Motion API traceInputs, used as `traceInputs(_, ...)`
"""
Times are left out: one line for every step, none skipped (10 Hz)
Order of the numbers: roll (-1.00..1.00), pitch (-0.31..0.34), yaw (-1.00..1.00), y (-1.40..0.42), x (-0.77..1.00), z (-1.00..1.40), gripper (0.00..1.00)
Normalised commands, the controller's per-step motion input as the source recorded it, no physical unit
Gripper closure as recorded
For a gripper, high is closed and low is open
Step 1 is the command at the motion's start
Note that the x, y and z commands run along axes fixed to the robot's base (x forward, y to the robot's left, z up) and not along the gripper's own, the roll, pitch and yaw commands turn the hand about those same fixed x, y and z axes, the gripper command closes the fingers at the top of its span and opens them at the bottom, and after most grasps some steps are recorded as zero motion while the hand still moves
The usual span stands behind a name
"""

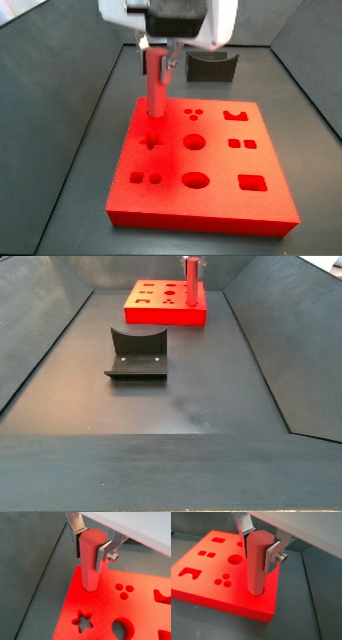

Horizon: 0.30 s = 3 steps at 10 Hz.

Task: Pick up the hexagon object. Move up. Place the hexagon object on the fixture. Regrasp the hexagon object. Move to above the board. Insert the hexagon object.
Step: Insert the hexagon object.

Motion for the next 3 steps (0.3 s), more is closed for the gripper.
traceInputs(-0.02, -0.17, -0.02, 0.0, 0.0, -0.2, 1.0)
traceInputs(0.0, -0.086, 0.0, 0.0, 0.0, -0.13, 1.0)
traceInputs(0.0, -0.013, 0.0, 0.0, 0.0, 0.0, 1.0)
